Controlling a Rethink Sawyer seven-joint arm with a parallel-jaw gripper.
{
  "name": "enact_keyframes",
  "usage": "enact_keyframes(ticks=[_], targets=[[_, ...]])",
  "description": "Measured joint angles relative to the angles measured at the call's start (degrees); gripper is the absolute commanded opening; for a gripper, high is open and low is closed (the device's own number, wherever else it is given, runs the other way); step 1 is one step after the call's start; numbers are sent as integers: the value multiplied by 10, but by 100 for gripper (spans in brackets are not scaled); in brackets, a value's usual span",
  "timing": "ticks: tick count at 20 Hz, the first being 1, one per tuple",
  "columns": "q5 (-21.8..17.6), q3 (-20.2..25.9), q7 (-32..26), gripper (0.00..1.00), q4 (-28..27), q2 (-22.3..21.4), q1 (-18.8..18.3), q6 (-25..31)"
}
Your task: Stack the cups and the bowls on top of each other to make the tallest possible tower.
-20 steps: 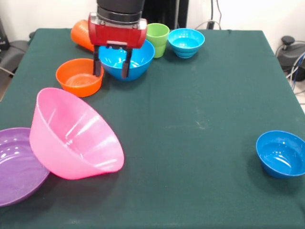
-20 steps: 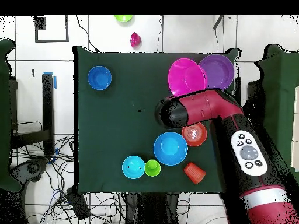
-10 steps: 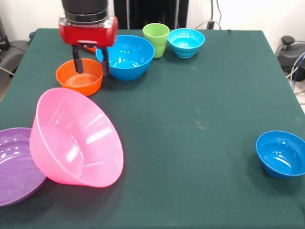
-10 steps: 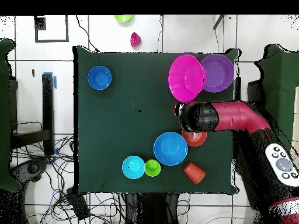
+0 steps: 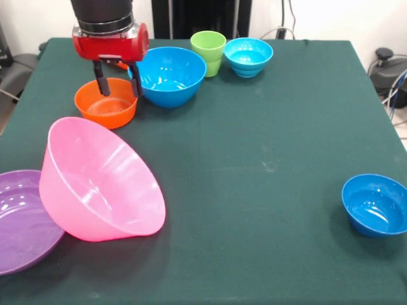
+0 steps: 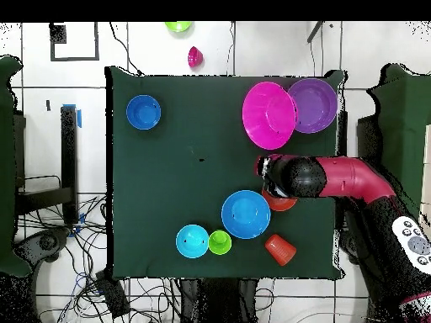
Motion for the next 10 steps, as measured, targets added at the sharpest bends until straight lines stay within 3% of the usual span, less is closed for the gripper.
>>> enact_keyframes(ticks=[4,7,10], targets=[[-59,18,-7,100,14,-39,13,0],[-59,36,-14,100,20,-52,7,0],[-29,64,-25,100,20,-54,-12,7]])
